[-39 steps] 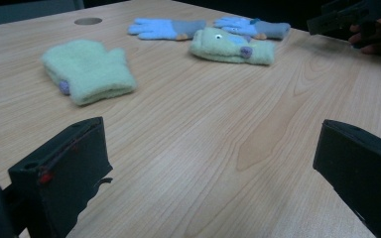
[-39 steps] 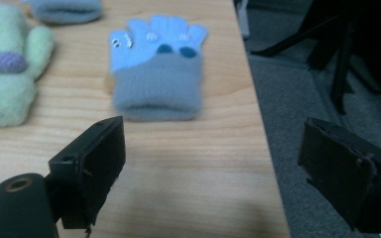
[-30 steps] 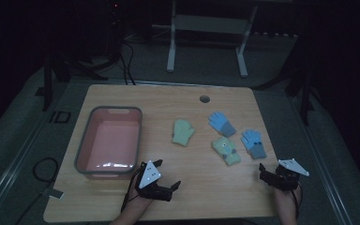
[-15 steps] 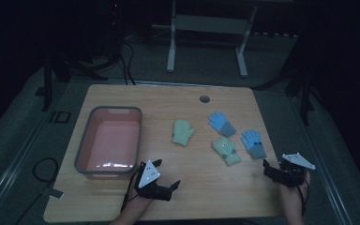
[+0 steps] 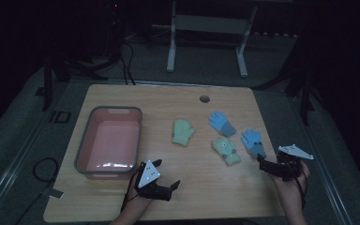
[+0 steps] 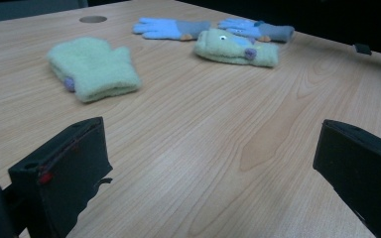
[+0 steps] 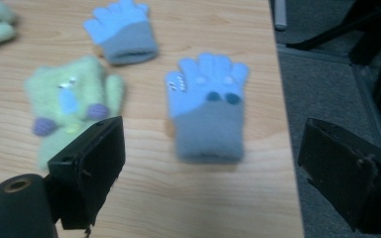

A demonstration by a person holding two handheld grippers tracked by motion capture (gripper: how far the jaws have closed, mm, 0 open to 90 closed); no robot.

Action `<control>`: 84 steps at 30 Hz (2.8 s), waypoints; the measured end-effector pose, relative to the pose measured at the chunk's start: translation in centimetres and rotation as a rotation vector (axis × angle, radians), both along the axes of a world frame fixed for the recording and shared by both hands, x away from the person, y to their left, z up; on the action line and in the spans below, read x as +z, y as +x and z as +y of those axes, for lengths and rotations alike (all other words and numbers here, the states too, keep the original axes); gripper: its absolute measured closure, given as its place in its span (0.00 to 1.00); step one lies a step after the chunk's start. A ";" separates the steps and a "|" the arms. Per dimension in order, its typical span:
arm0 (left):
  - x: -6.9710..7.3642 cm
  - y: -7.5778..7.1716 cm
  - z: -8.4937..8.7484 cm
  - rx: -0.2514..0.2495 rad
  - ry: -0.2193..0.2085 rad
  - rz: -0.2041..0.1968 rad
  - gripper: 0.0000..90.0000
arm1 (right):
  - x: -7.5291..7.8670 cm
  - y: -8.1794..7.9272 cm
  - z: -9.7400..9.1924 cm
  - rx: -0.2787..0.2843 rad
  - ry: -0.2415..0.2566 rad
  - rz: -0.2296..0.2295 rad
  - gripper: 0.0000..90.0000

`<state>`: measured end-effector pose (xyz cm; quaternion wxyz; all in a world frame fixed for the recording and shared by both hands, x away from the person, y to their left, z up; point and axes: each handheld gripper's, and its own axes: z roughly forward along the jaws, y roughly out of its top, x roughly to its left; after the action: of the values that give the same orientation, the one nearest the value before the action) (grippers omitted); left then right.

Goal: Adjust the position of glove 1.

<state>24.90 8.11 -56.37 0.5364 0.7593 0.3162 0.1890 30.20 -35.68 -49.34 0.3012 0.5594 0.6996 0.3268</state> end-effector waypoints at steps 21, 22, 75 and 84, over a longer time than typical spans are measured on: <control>0.0 0.0 0.0 -0.001 -0.005 0.005 0.01 | 2.5 3.5 6.3 0.097 0.017 -0.032 0.22; 0.0 0.0 0.0 -0.001 -0.004 0.004 0.01 | 2.6 3.7 6.7 0.106 0.015 -0.036 0.24; 0.0 0.0 0.0 -0.009 0.000 -0.003 0.01 | 1.8 11.1 23.4 0.392 0.041 0.064 0.48; 0.0 0.0 0.1 -0.011 -0.008 0.002 0.01 | -0.7 12.6 25.5 0.379 0.040 0.127 0.56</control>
<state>24.88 8.18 -56.39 0.5404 0.7590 0.3130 0.1840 42.84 -10.20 -50.05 0.1784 0.4433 0.8034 0.3553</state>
